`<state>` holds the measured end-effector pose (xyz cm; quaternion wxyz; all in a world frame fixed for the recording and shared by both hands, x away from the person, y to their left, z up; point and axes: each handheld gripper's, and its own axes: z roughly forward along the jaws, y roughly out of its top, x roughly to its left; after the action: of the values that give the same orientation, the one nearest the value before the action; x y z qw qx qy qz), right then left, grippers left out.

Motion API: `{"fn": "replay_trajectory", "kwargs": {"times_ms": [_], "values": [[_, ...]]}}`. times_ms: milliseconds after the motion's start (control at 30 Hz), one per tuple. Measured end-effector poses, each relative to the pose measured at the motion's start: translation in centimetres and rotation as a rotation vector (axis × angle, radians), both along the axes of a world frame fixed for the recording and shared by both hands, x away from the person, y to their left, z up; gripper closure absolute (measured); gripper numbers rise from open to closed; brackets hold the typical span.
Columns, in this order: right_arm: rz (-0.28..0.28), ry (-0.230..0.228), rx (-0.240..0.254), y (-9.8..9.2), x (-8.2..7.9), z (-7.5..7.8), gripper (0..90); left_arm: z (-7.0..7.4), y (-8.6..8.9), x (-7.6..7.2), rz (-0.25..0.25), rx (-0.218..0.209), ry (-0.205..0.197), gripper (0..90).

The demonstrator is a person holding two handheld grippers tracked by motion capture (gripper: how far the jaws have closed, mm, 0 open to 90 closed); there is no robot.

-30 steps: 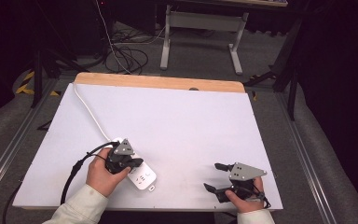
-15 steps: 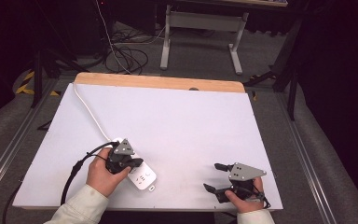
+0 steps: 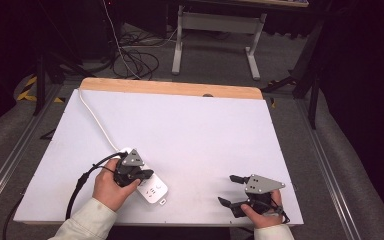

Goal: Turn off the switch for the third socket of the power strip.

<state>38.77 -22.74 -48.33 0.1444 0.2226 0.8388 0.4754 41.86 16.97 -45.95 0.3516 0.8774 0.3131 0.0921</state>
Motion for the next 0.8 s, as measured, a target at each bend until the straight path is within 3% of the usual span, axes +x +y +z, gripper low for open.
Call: {"fn": "replay_trajectory", "kwargs": {"times_ms": [433,800], "values": [[0.000,0.002,-0.002,0.06,0.02,-0.06,18.7,-0.06,-0.11,-0.05,0.009,0.003,0.003,90.0],[0.000,0.003,-0.004,0.02,0.05,-0.08,18.8,-0.23,0.25,0.04,0.023,-0.041,0.027,90.0]]}}
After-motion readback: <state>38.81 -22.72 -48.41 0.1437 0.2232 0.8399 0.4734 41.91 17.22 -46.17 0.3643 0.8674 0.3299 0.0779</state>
